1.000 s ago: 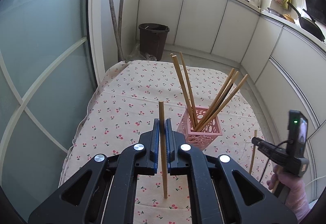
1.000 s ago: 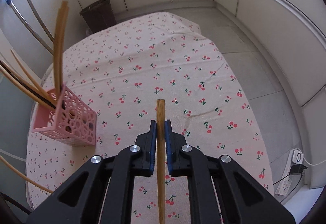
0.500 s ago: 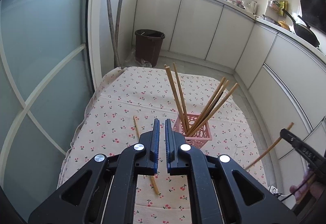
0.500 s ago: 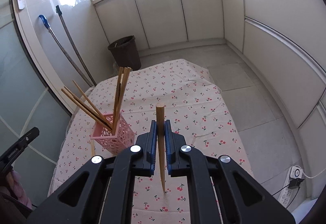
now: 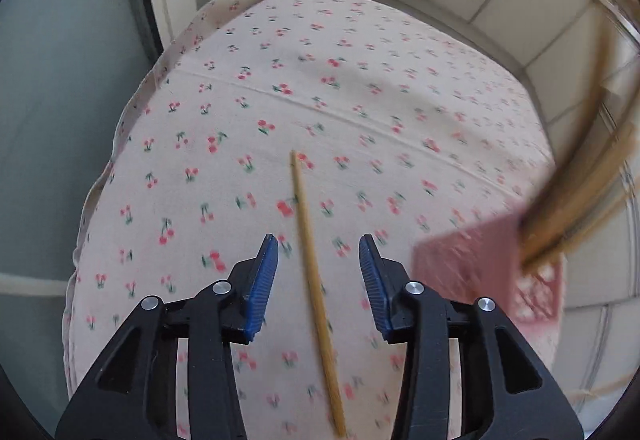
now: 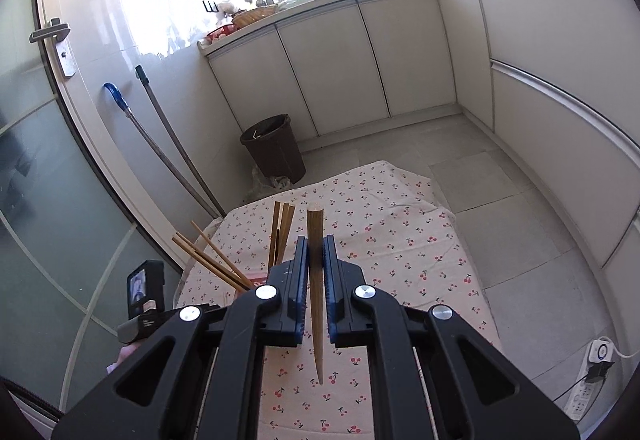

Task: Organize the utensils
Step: 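Lower the right gripper's chopstick into the basket while the left gripper carries its chopstick over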

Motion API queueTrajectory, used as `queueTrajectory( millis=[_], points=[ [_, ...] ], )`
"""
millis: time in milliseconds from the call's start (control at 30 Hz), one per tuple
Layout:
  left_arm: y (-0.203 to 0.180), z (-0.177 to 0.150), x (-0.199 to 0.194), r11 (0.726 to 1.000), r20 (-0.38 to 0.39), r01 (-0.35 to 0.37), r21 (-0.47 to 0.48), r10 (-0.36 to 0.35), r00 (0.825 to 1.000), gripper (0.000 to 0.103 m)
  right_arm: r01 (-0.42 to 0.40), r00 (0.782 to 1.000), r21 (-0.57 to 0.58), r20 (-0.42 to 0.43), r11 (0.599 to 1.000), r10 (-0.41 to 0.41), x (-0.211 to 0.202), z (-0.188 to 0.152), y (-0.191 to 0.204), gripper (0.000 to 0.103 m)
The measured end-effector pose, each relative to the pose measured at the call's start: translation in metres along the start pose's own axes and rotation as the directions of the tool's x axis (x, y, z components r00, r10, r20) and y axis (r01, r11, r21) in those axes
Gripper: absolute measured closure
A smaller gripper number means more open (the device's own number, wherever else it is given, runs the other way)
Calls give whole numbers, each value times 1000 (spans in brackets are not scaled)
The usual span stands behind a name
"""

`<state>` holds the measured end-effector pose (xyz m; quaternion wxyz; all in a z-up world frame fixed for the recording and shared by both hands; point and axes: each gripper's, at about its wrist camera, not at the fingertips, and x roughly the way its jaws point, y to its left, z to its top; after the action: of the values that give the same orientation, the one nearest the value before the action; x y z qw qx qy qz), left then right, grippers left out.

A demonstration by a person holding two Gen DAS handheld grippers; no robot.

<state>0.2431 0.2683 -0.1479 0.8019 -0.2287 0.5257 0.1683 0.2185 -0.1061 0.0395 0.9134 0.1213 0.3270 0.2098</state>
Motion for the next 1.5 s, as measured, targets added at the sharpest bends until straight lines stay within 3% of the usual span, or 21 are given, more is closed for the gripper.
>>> queueTrajectory(
  millis=[200,400,533,600,800,967,1233,1367,1500],
  points=[
    [-3,24,41,997,8,-62,-38,63,998,61,2,999,26,-54,1000,-1,17,-3,-18,95],
    [-15,24,51,985,54,-172,22,171,984,63,16,996,26,-84,1000,-14,26,-6,-26,95],
    [-10,16,45,984,43,-175,26,174,984,81,16,997,21,-77,1000,-14,23,-7,-23,95],
    [-3,11,41,987,28,-160,15,159,987,96,16,997,12,-75,1000,-15,22,-8,-21,95],
    [14,-12,15,997,-3,-27,-71,27,1000,98,-3,995,20,-95,1000,5,22,-13,-19,95],
    [5,-35,-47,997,104,64,-31,-61,993,98,-24,996,15,-85,1000,25,16,-15,-13,95],
    [-26,-102,-148,984,291,133,121,-164,943,98,-54,997,3,-60,999,54,0,-14,-4,95],
    [-43,-126,-193,966,374,137,217,-212,903,98,-67,997,1,-45,998,67,-10,-7,0,95],
    [-58,-119,-235,948,436,165,271,-274,857,98,-78,997,11,-11,997,78,-18,11,6,95]
  ],
)
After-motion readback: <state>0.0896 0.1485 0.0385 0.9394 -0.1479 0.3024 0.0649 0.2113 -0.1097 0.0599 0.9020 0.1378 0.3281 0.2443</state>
